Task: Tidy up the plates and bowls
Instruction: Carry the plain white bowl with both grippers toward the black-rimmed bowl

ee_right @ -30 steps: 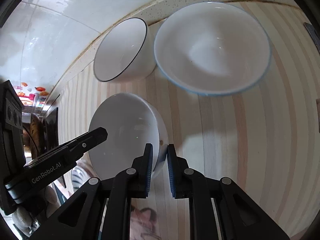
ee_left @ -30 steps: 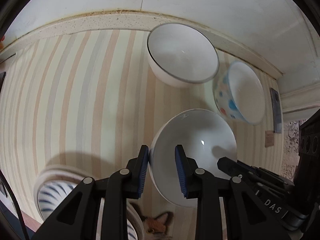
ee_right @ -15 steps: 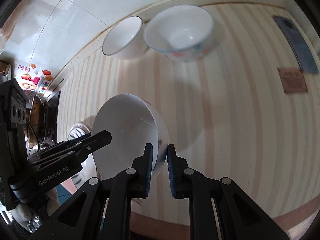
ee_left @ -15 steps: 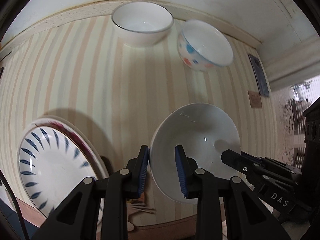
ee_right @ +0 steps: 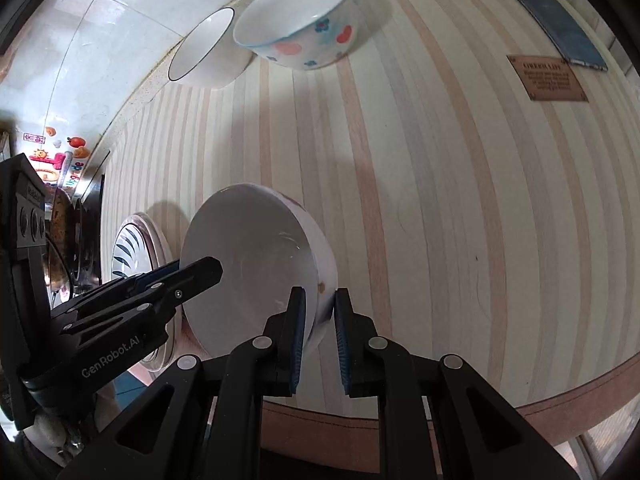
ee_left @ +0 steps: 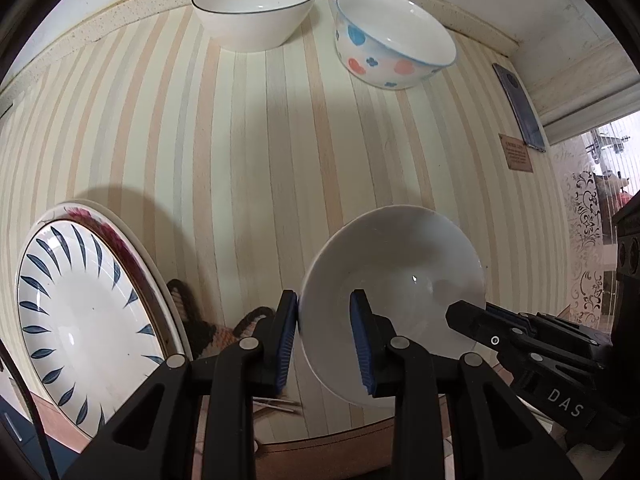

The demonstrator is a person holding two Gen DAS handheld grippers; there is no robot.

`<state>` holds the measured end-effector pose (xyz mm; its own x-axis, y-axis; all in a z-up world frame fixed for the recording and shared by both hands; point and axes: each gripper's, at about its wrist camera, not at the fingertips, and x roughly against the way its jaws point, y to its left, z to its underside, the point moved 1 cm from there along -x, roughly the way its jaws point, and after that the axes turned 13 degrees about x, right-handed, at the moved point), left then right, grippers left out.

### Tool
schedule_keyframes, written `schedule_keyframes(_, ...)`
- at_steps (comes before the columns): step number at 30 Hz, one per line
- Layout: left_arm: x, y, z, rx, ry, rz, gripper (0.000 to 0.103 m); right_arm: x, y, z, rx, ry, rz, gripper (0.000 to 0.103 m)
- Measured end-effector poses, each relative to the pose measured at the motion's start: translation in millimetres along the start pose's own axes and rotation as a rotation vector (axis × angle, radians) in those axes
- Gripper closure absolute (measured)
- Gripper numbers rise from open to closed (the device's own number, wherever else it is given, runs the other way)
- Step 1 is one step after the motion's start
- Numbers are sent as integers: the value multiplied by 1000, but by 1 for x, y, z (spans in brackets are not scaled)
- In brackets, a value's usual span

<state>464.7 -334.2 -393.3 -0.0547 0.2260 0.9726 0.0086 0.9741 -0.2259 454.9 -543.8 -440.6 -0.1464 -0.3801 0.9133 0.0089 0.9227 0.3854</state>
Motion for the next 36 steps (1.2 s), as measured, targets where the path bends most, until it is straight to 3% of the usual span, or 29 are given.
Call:
schedule_keyframes(8, 1, -3, -1, 15, 15, 3, 78, -6, -7, 0, -6, 35, -17, 87)
schedule_keyframes(11, 29, 2, -8, 49, -54, 17, 78, -3, -12, -1, -23, 57, -48, 85)
schedule_keyframes(16, 69, 2, -43, 122, -156, 71, 77, 21, -21, -12, -32, 18, -70, 85)
schedule_keyframes(20, 68, -10, -84, 137, -170, 70, 76, 41, -28, -46, -27, -43, -74, 83)
schedule_keyframes(22, 61, -17, -108, 141, -172, 41, 76, 47, -34, -65, -35, -64, -69, 70)
schedule_keyframes(24, 51, -22, -130, 157, -158, 42, 76, 53, -41, -92, -42, -107, -45, 64)
schedule_keyframes(28, 30, -32, -162, 189, -114, 58, 76, 52, -59, -136, -69, -142, -31, 64)
schedule_keyframes(36, -15, -52, -188, 127, -50, -24, 76, 16, -82, -206, -89, -124, -46, 64)
